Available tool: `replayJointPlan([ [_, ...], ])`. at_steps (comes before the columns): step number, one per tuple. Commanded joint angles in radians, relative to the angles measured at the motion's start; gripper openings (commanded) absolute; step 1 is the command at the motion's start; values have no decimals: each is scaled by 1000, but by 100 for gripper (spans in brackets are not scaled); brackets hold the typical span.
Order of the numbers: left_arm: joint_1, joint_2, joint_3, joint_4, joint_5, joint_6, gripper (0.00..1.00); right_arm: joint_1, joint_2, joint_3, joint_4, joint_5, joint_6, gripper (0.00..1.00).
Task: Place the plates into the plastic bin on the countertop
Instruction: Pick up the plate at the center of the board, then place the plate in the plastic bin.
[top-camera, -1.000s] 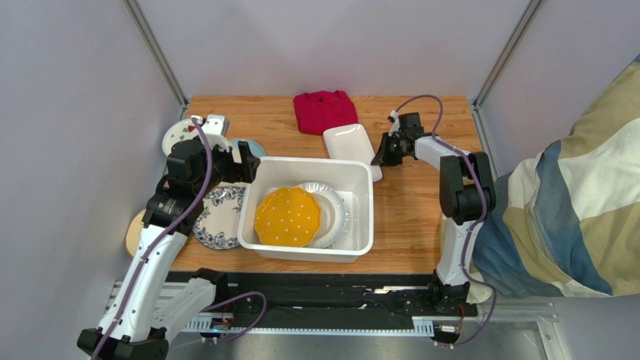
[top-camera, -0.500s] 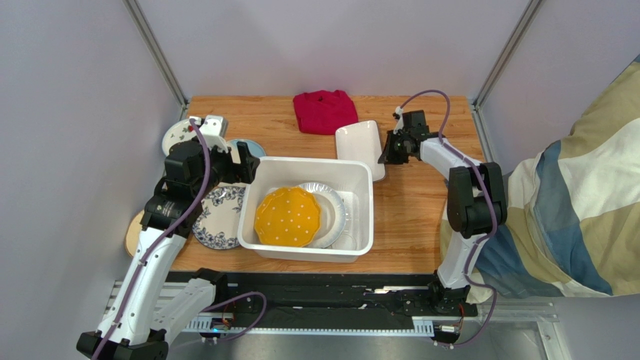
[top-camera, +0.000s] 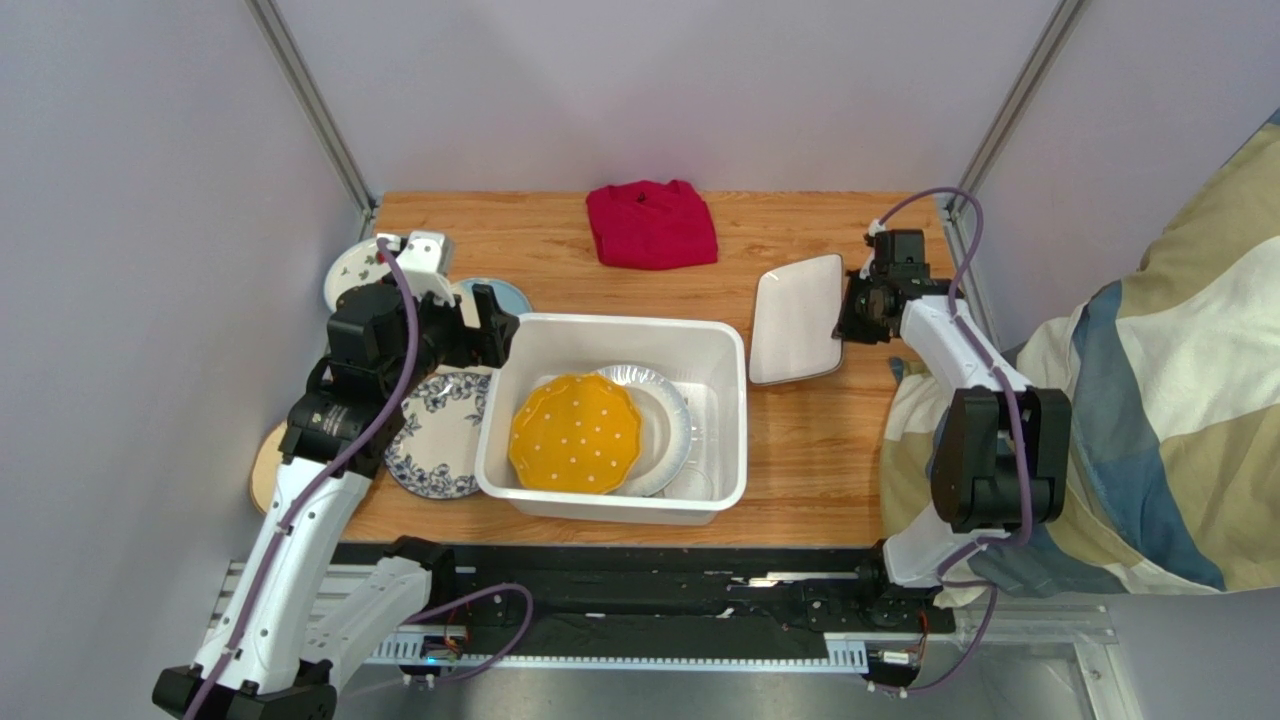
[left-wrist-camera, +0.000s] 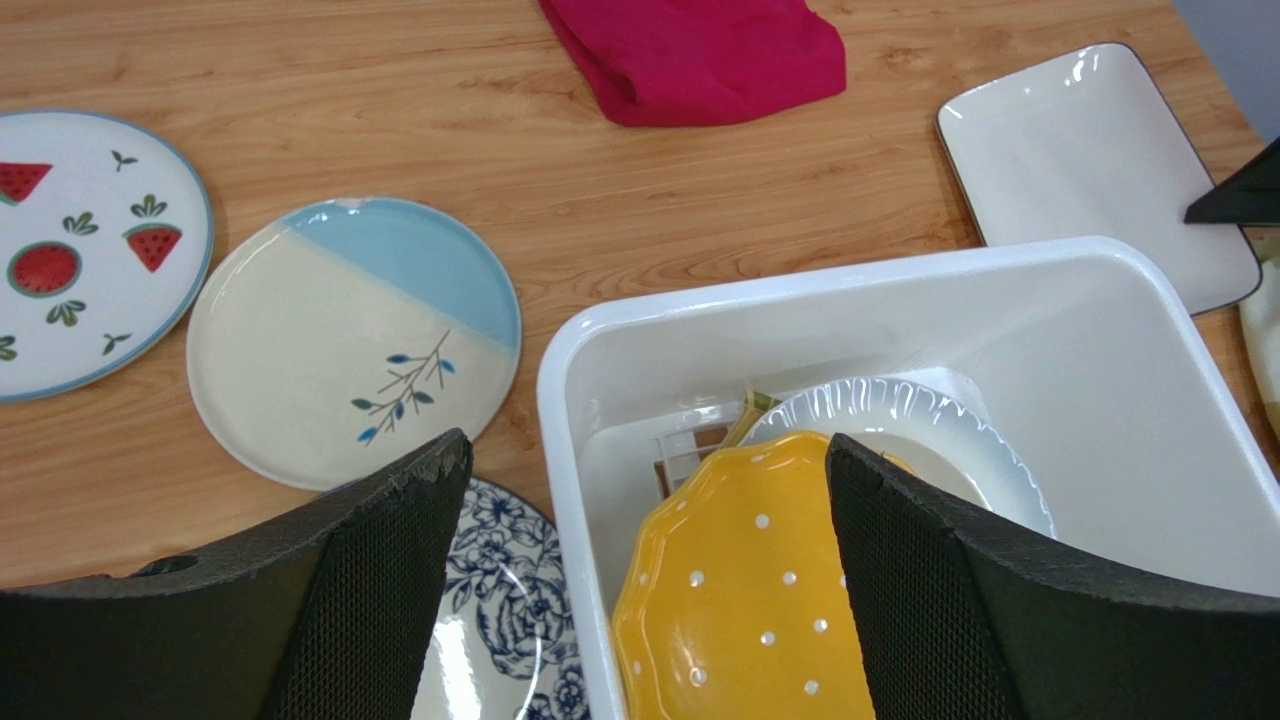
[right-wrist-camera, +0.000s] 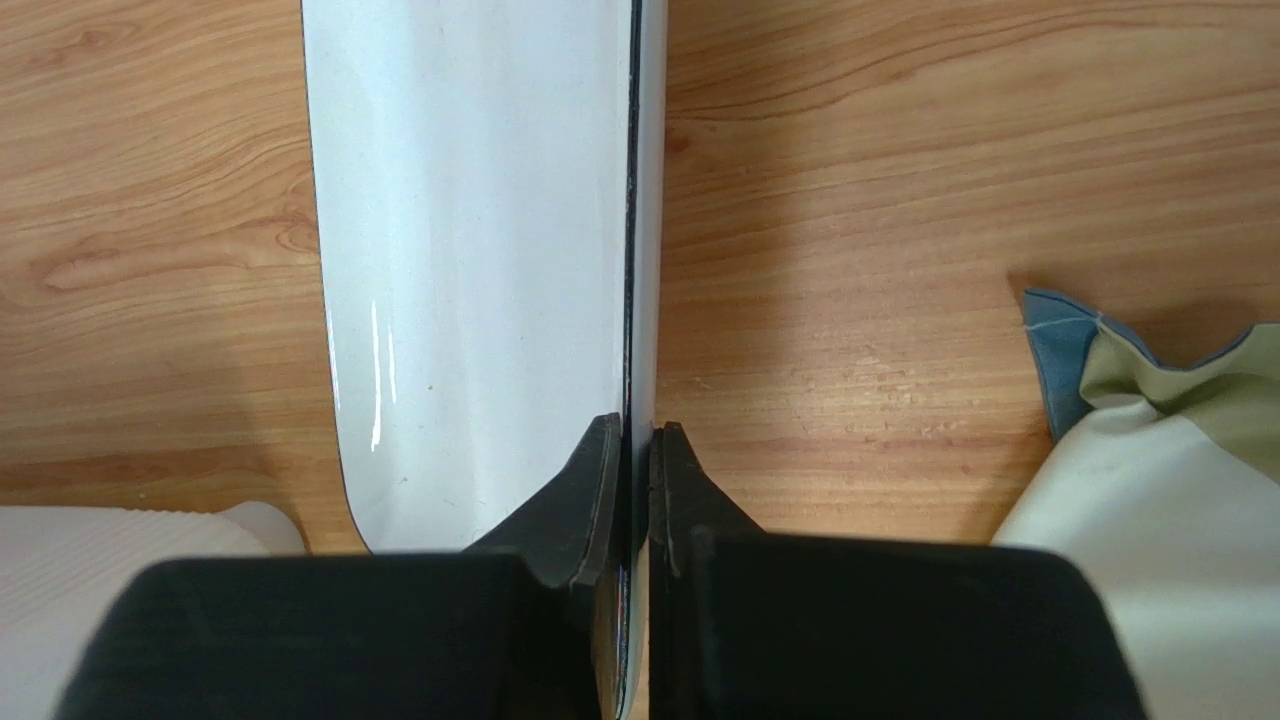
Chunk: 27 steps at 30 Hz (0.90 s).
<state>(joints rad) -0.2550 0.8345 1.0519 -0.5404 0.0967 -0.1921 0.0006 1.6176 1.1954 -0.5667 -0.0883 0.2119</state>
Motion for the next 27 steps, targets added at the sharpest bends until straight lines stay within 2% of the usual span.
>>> replayJointPlan([
  [1, -6, -15, -3, 25, 11, 6, 92, -20, -129, 24, 80, -33, 3, 0],
  [15, -4, -26, -3, 28, 15, 3, 92, -39, -268, 41, 53, -54, 17, 0],
  [27, -6, -26, -3, 30, 21, 0, 92, -40, -332, 199, 22, -140, 40, 0],
])
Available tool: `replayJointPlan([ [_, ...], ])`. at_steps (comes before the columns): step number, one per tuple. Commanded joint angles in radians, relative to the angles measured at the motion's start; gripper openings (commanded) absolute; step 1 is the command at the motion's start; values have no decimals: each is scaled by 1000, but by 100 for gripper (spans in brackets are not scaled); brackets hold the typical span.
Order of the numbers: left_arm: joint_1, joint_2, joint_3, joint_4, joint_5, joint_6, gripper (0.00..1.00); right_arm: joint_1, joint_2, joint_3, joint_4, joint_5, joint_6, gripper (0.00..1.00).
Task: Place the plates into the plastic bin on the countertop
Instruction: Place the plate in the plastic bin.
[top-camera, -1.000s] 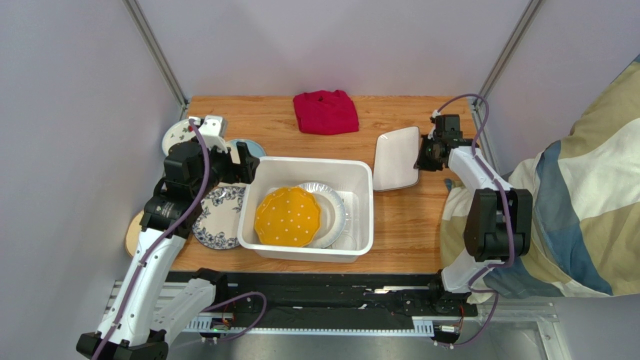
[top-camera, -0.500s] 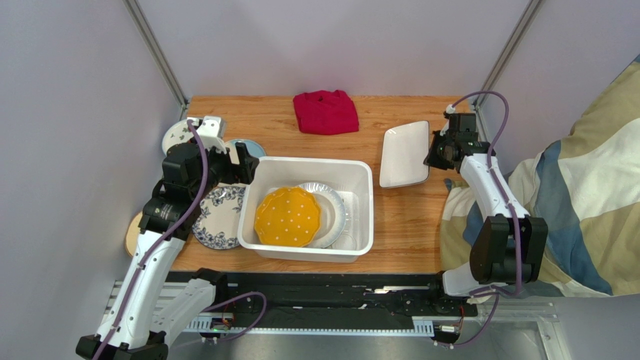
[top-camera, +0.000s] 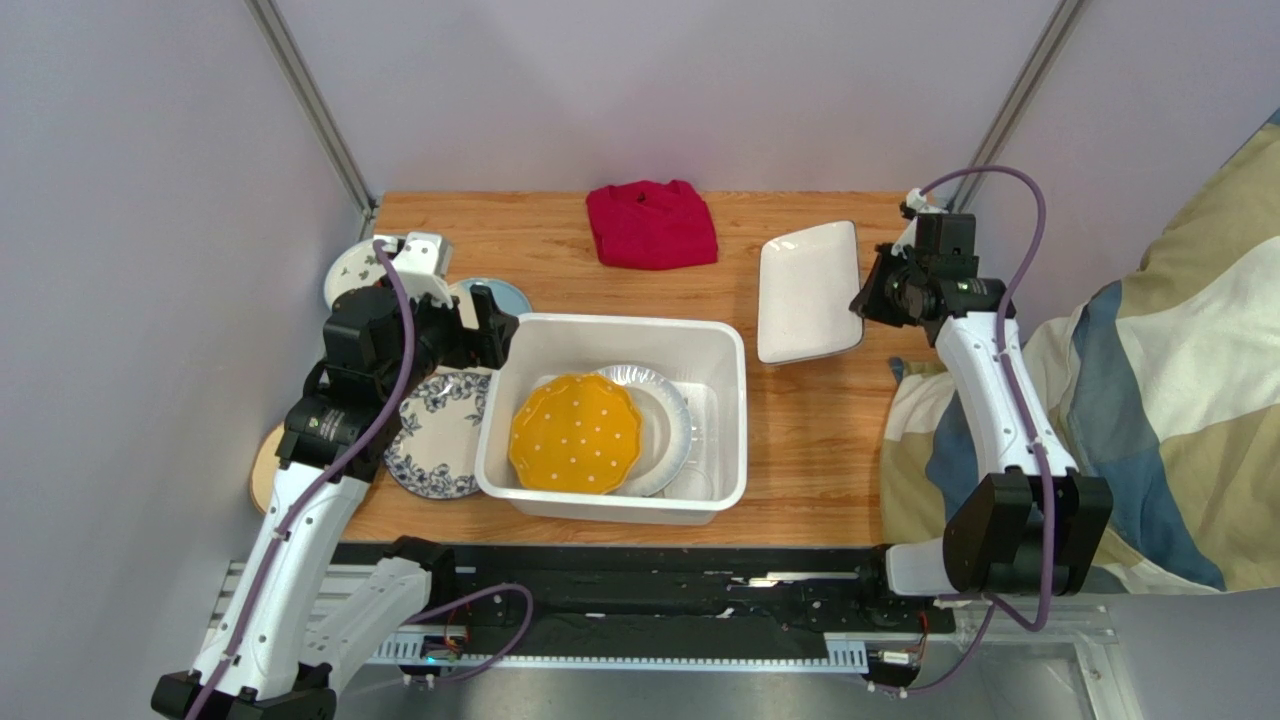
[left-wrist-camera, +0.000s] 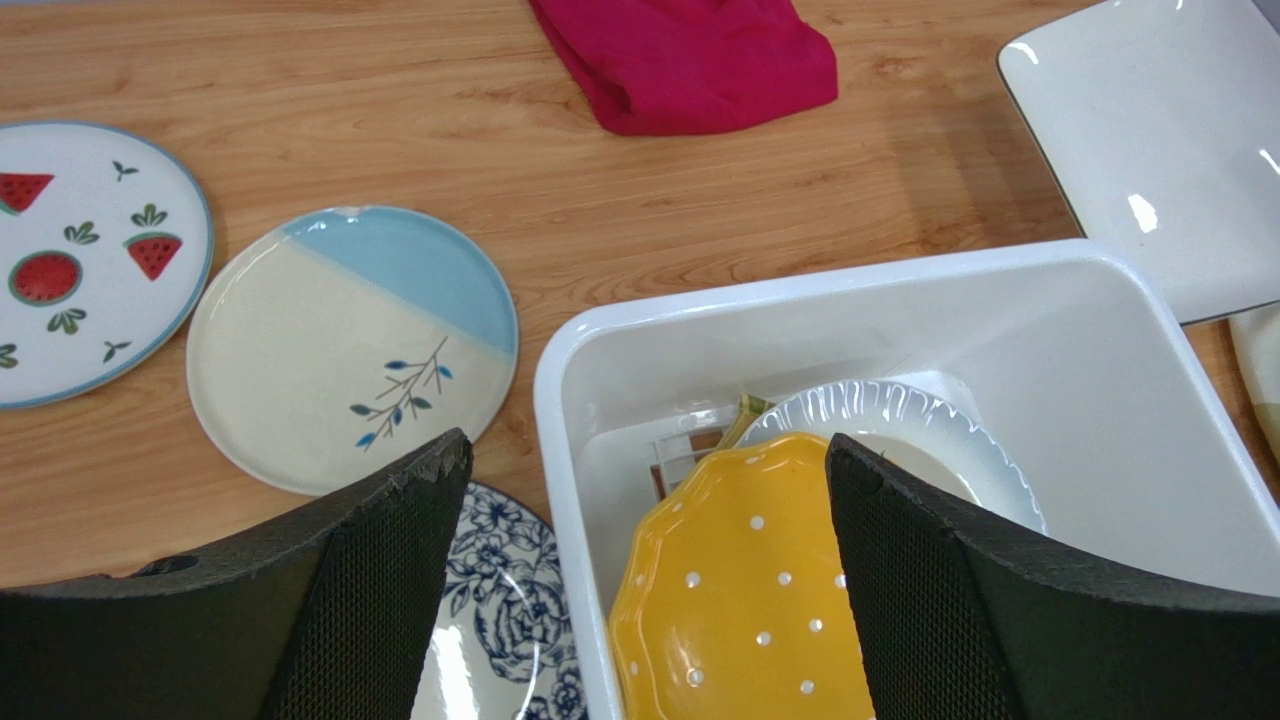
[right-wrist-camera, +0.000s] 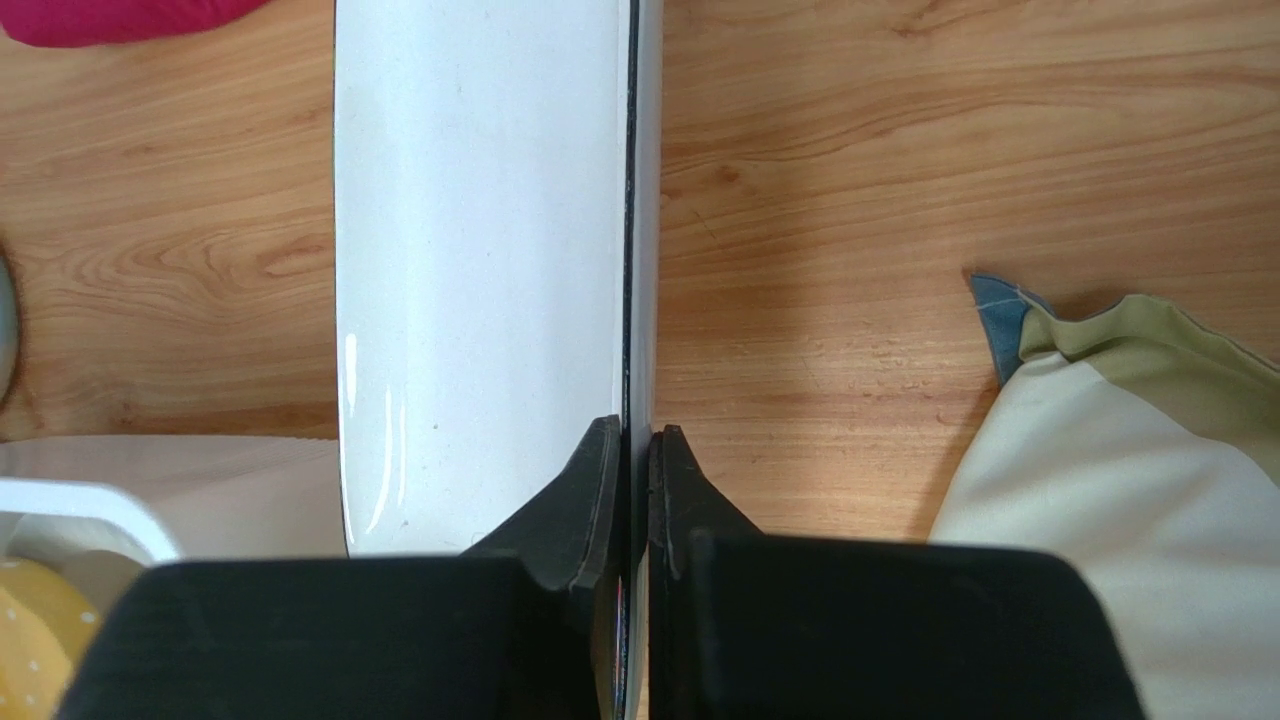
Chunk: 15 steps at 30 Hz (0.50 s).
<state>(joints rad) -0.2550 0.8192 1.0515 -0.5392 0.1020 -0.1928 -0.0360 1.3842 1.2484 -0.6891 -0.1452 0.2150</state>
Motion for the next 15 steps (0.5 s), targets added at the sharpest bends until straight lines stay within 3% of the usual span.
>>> replayJointPlan([
  [1, -6, -11, -4, 28, 18, 3, 92, -4, -97, 160, 138, -85, 37, 0],
  [11, -9, -8, -2, 27, 21, 1, 92, -1, -152, 223, 140, -183, 90, 0],
  [15, -9, -8, -2, 28, 22, 0, 92, 68, -185, 233, 143, -240, 112, 0],
])
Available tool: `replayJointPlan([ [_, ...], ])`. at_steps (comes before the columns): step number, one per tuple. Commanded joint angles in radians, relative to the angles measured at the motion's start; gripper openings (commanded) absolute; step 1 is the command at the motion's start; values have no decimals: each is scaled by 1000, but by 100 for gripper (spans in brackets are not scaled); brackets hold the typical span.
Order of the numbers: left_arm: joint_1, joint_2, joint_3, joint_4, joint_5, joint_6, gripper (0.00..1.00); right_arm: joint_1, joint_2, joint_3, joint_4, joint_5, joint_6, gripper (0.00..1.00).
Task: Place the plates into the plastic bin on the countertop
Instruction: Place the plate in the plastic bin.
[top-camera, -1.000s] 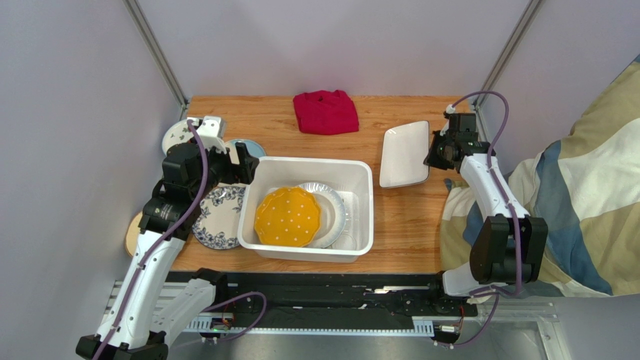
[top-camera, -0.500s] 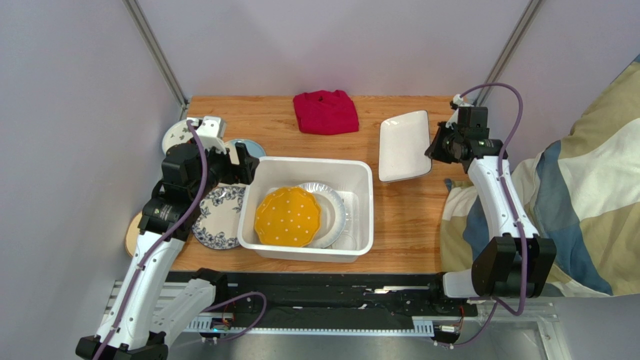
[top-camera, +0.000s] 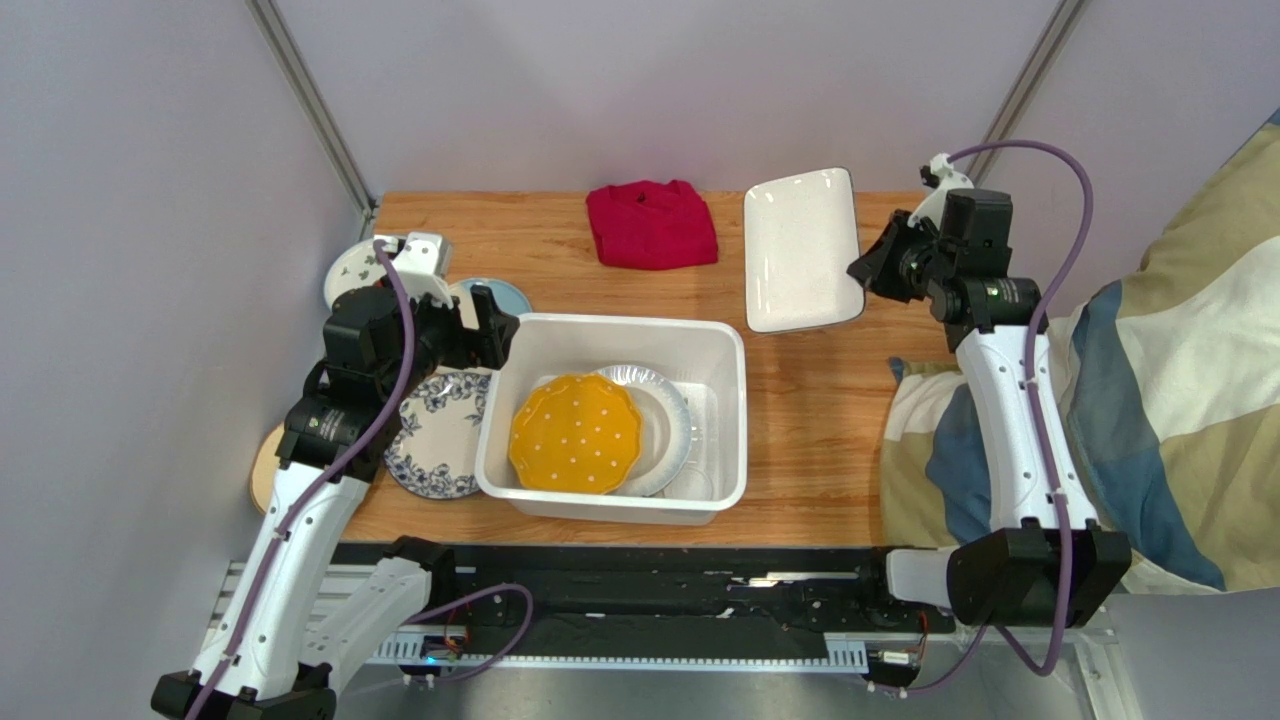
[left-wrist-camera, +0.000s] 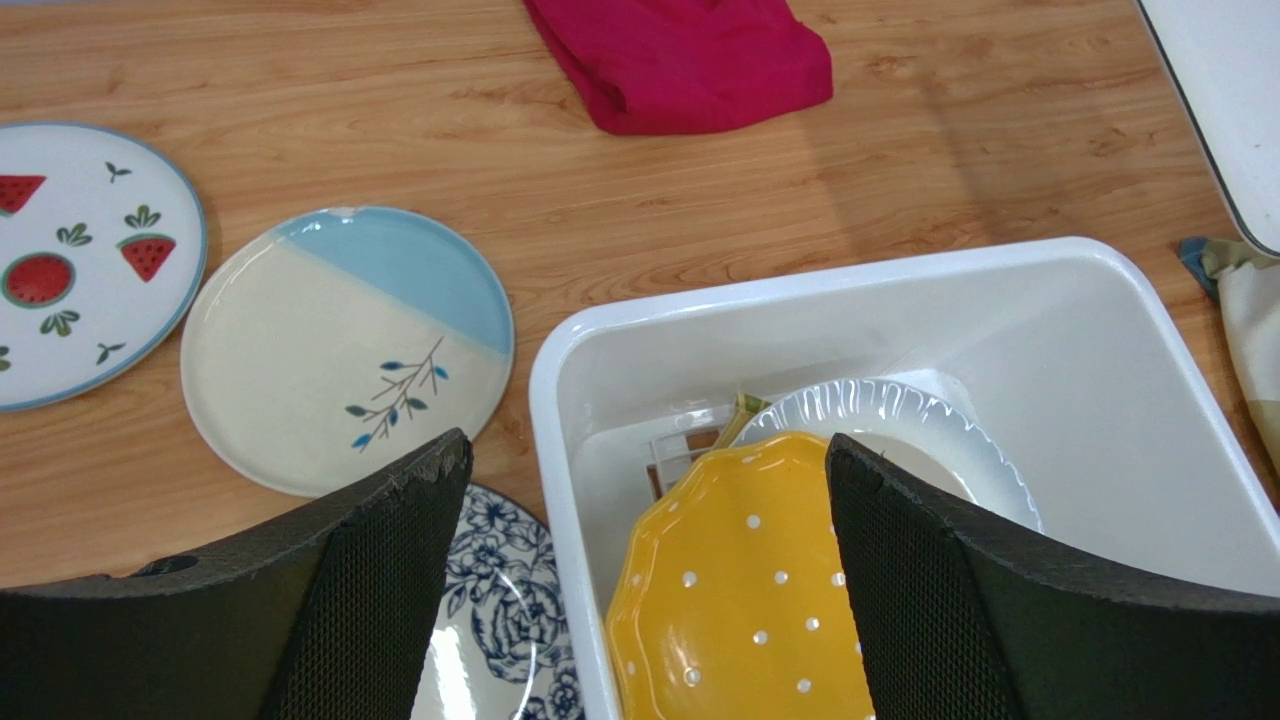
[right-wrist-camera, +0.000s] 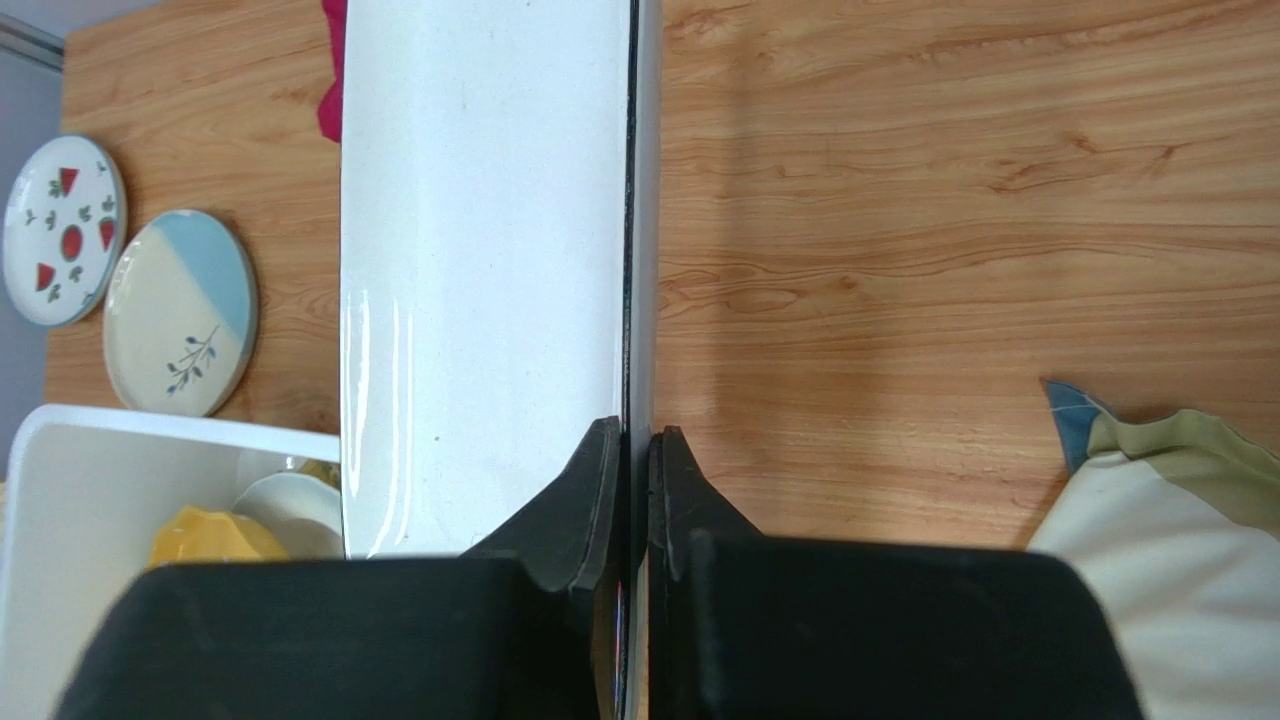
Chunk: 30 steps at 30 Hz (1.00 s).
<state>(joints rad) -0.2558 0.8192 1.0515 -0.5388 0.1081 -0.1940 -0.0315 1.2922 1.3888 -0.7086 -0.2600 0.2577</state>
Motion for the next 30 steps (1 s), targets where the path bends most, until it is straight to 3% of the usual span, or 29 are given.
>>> replayJointPlan([
  [1, -10, -8, -2, 28, 16, 1, 92, 86, -96, 95, 162, -120, 69, 0],
  [15, -8, -9, -4, 30, 18, -1, 92, 467, -71, 82, 195, -56, 75, 0],
  [30, -8, -3, -5, 30, 16, -1, 92, 660, 25, 18, 256, -137, 88, 0],
])
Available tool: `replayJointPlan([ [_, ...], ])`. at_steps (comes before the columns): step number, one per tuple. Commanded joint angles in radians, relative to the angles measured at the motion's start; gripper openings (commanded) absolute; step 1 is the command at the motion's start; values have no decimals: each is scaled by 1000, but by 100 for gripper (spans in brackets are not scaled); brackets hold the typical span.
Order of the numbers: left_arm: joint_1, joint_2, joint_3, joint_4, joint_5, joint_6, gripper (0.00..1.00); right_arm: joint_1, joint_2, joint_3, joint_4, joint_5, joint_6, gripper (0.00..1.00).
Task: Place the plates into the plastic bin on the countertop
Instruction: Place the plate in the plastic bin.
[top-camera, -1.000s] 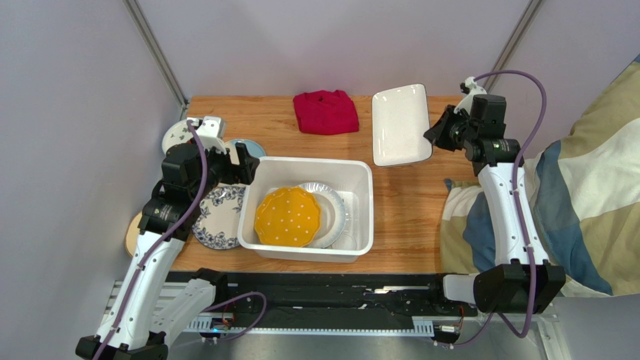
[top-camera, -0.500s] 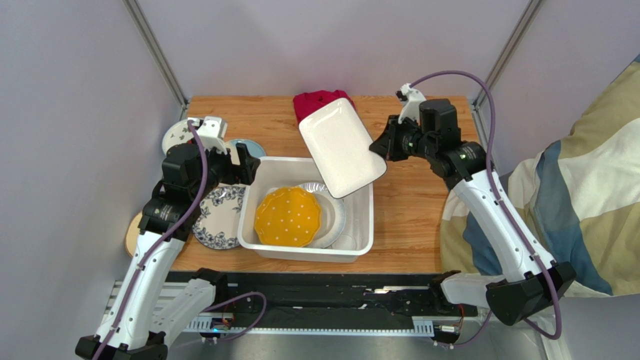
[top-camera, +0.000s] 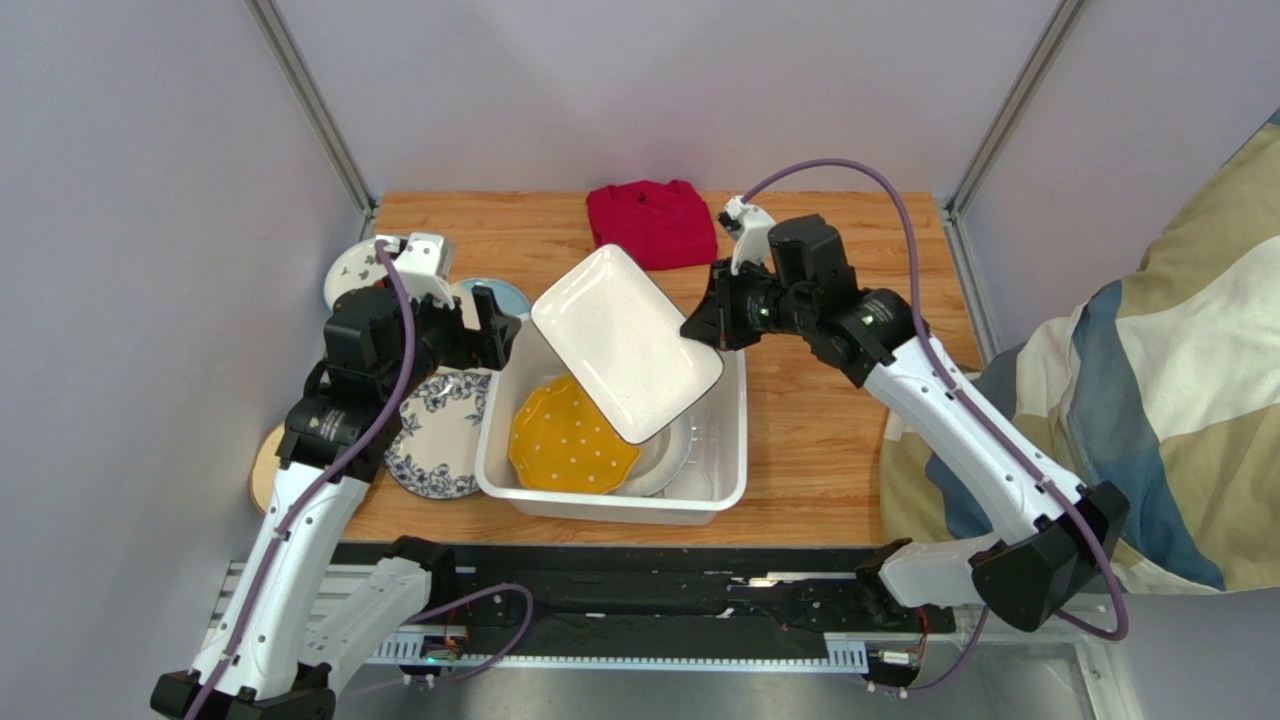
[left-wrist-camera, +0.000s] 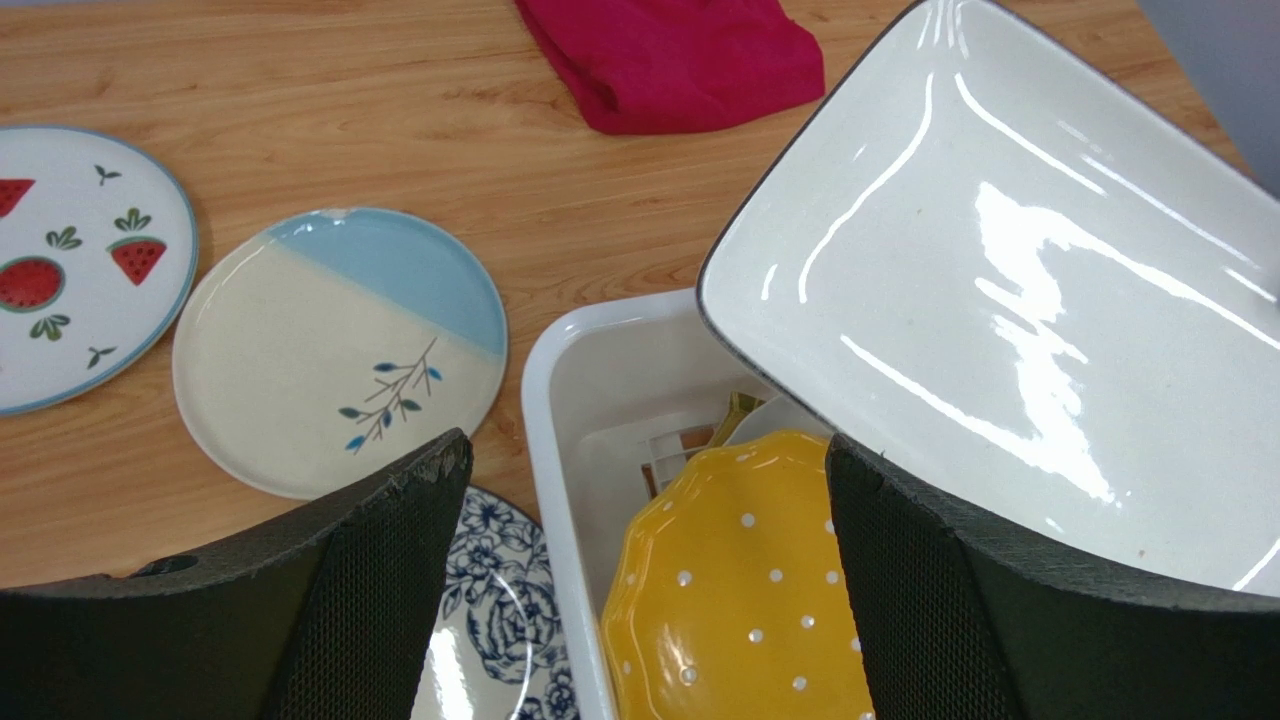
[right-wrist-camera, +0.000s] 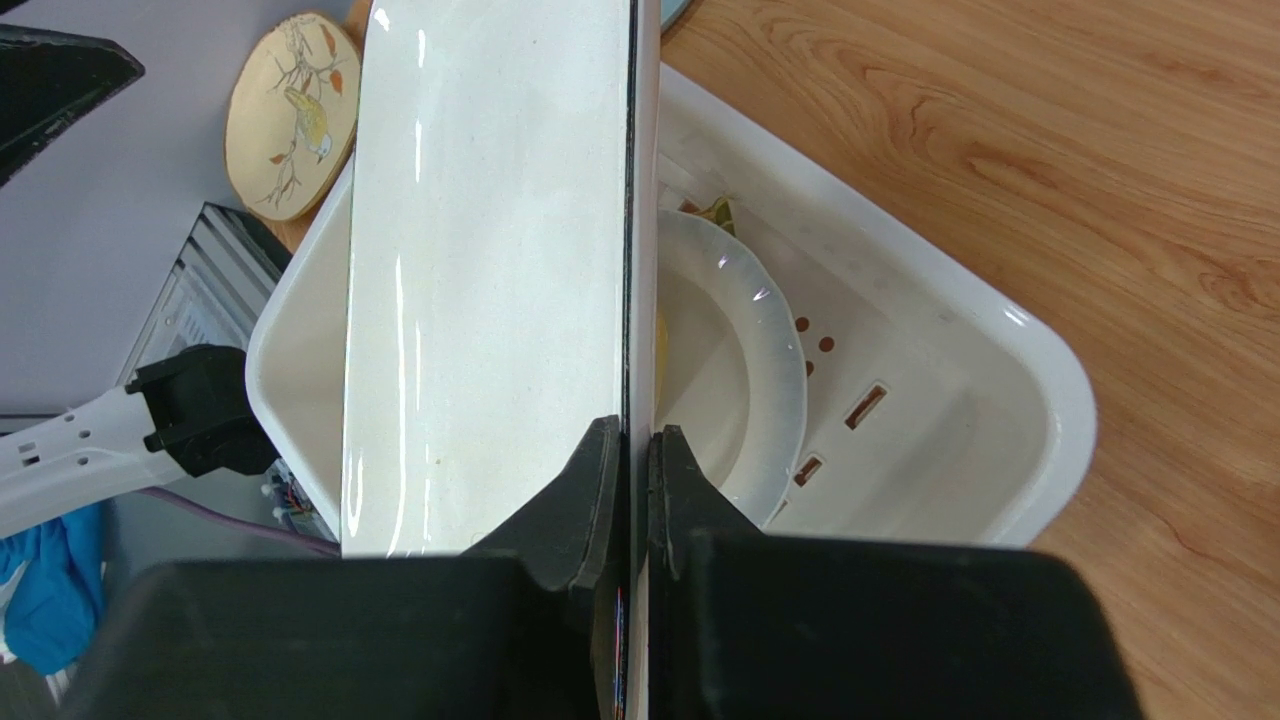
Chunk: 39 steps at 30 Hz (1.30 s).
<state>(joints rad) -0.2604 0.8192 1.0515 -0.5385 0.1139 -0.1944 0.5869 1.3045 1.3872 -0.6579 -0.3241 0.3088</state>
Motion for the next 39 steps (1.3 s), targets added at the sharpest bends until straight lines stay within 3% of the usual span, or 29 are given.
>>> replayJointPlan([
  [1, -3, -3, -5, 29, 10, 3, 92, 50, 22, 21, 204, -76, 32, 0],
  [18, -3, 5, -5, 28, 4, 4, 92, 133, 137, 3, 170, -87, -25, 0],
  [25, -3, 6, -5, 29, 3, 6, 92, 133, 179, 13, 144, -102, -160, 0],
  [39, -3, 6, -5, 26, 3, 7, 92, 133, 252, 19, 97, -381, -436, 0],
])
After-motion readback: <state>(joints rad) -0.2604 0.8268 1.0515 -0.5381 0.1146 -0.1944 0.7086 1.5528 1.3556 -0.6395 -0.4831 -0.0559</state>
